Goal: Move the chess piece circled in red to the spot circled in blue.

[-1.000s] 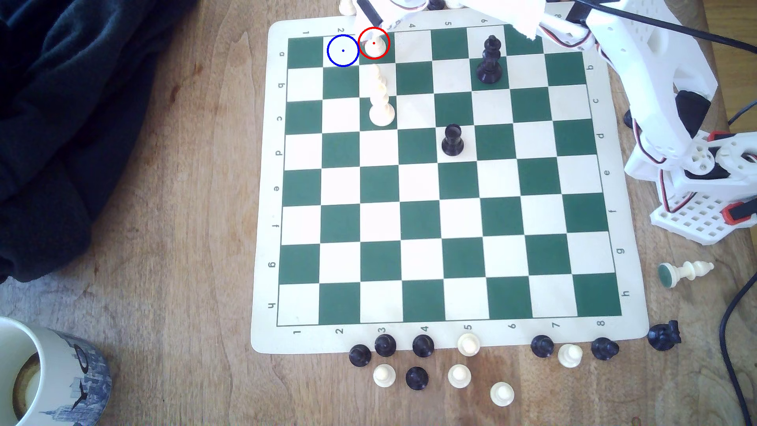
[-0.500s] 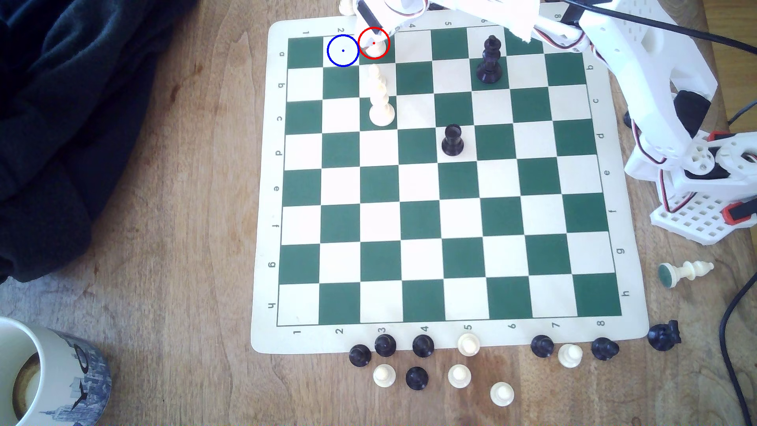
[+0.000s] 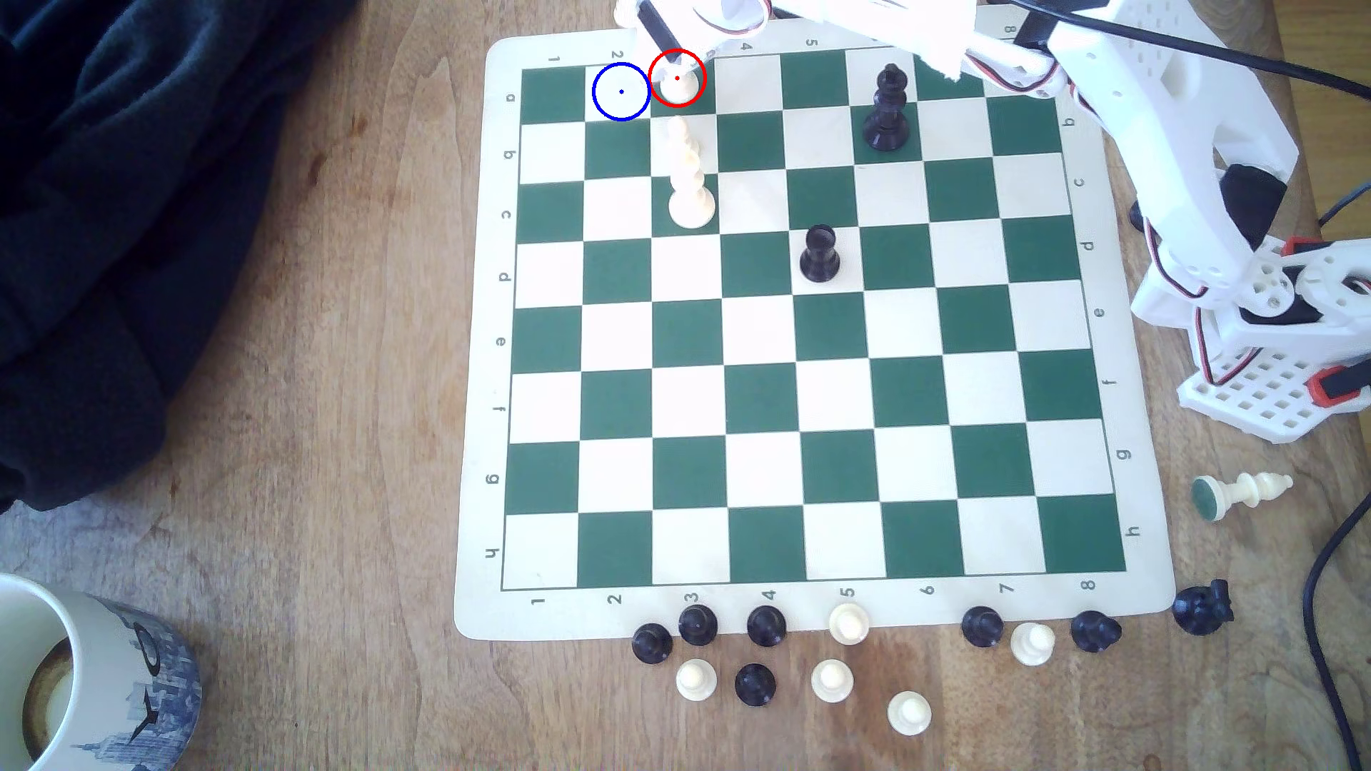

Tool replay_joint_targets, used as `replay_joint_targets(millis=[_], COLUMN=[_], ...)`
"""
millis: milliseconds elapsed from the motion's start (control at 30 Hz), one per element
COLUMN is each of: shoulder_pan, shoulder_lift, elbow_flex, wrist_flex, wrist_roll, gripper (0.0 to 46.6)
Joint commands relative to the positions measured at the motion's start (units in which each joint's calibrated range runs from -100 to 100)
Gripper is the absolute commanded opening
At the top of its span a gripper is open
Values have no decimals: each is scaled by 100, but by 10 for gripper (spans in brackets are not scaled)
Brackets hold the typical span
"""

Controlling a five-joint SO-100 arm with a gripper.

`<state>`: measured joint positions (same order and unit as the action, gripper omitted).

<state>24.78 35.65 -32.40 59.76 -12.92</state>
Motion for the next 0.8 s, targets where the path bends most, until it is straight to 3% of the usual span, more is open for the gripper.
replay_joint_targets(millis=[0, 167, 767], shoulder_pan=[-18, -2, -65], shoulder_lift=[-280, -331, -1027], elbow_flex=[-251, -260, -577], wrist_flex=[-87, -96, 175], wrist_roll=[-10, -10, 24], gripper=[88, 46, 26])
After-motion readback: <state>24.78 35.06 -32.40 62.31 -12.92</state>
